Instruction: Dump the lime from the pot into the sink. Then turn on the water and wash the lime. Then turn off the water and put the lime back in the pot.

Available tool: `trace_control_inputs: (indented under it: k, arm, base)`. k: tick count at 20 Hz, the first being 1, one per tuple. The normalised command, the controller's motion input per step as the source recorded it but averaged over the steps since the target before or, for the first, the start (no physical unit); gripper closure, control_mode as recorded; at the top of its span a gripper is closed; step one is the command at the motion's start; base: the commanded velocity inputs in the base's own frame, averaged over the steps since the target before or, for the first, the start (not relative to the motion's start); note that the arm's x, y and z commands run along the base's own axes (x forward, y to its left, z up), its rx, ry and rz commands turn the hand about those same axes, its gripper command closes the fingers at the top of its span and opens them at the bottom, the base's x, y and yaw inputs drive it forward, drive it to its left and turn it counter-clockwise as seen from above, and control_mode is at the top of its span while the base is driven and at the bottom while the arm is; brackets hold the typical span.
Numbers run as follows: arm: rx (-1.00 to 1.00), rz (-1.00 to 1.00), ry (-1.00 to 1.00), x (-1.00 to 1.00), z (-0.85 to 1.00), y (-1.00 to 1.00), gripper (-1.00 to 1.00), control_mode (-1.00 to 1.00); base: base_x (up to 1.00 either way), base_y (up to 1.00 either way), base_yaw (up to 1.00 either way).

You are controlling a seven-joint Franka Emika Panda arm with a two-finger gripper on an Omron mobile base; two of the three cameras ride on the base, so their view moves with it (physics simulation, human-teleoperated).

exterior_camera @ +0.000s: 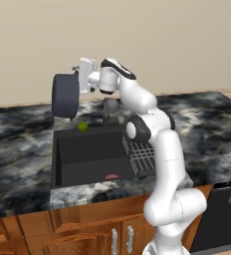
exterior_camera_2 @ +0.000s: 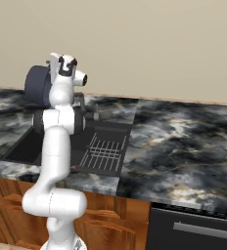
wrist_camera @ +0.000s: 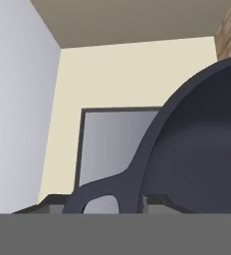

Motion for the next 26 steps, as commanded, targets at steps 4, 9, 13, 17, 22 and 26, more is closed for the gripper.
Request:
trace_control_inputs:
  k: [4,9,13,17,22,26]
  arm:
    - [0.07,0.0,0.0,0.0,0.18,-0.19,1.0,-1.0]
    - [0.1,0.0,0.0,-0.06,0.23,0.01,1.0,-1.0]
    - [0.03,0.02,-0.04,-0.46,0.35,0.27,1.0,-1.0]
    - [0.0,0.01,-0.07,-0.63,0.38,0.24,1.0,-1.0]
    - [-0.02,0.0,-0.15,-0.63,0.33,0.3,1.0,-1.0]
    - [-0.13,0.0,-0.19,-0.83,0.26,0.43,1.0,-1.0]
  base:
    - [0.0,0.0,0.0]
    - [0.0,0.0,0.0]
    - [0.0,0.0,0.0]
    - [0.0,0.0,0.0]
    - [0.0,0.0,0.0]
    - [0.0,0.0,0.0]
